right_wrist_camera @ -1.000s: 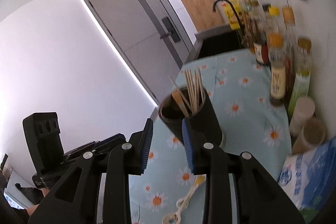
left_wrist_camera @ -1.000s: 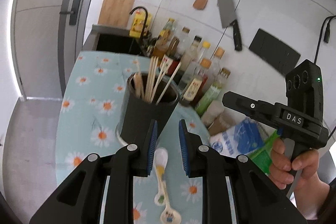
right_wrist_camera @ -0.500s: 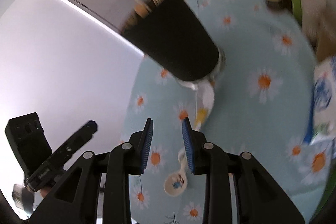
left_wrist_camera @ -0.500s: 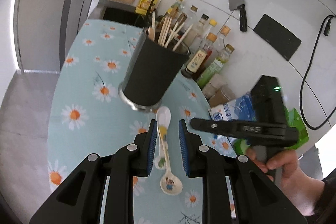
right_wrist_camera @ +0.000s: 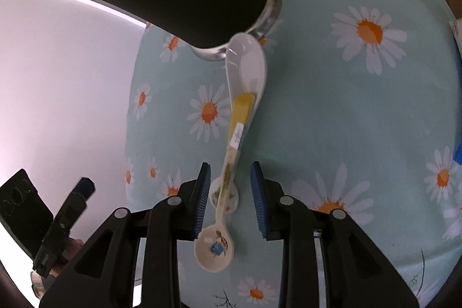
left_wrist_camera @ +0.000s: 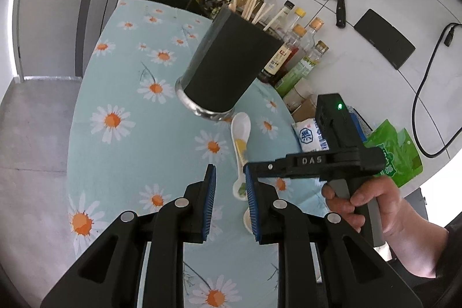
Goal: Organize utensils
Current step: 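Move both open tools back down to the two spoons on the tablecloth, then close the right tool on the handle of the yellow-handled spoon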
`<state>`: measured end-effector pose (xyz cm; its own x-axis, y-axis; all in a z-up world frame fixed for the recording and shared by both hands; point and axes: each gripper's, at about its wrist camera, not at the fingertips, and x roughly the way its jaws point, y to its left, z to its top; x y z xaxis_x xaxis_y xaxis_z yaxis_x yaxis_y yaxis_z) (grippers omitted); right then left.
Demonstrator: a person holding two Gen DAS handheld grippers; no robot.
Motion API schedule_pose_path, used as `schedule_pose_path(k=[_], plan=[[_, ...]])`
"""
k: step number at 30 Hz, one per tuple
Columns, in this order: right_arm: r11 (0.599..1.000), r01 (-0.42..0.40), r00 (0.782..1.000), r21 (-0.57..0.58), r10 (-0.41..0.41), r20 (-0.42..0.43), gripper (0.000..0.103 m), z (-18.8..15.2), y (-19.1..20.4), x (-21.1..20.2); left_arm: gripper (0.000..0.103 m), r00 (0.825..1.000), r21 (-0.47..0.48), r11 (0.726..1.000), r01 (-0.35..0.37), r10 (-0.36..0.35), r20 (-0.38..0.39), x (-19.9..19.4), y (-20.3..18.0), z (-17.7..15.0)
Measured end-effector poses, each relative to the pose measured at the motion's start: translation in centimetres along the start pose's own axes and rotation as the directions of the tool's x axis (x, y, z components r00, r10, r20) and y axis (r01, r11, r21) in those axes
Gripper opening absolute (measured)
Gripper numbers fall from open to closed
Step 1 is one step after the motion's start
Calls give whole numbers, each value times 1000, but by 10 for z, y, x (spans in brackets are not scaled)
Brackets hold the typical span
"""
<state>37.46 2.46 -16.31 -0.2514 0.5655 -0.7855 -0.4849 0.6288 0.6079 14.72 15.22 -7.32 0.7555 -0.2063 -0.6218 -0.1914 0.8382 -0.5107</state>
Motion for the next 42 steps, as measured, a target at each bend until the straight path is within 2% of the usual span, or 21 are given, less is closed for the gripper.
schedule_pose_path(k=[6, 11, 22, 25, 33, 42], plan=[[1000, 28, 1000, 14, -28, -6, 22, 6, 5, 7, 20, 998, 13, 999, 41, -41, -38, 4, 10, -4], [998, 6, 1000, 69, -4, -22, 22, 13, 1, 11, 20, 996, 2, 997, 74, -74, -51, 7, 21, -2], [997, 55, 998, 45, -54, -32, 21, 15, 8, 13, 20, 990, -7, 992, 122, -122, -71, 14, 36, 2], [996, 71, 997, 46, -70, -32, 13, 13, 10, 19, 20, 987, -4, 991, 133, -133, -88, 16, 36, 1], [996, 49, 999, 77, -47, -28, 10, 7, 7, 21, 20, 985, -5, 991, 137, -137, -109, 20, 44, 3], [999, -25, 998, 40, 23, 63, 8, -10, 0, -10, 20, 976, 14, 985, 171, -167, -139, 35, 37, 10]])
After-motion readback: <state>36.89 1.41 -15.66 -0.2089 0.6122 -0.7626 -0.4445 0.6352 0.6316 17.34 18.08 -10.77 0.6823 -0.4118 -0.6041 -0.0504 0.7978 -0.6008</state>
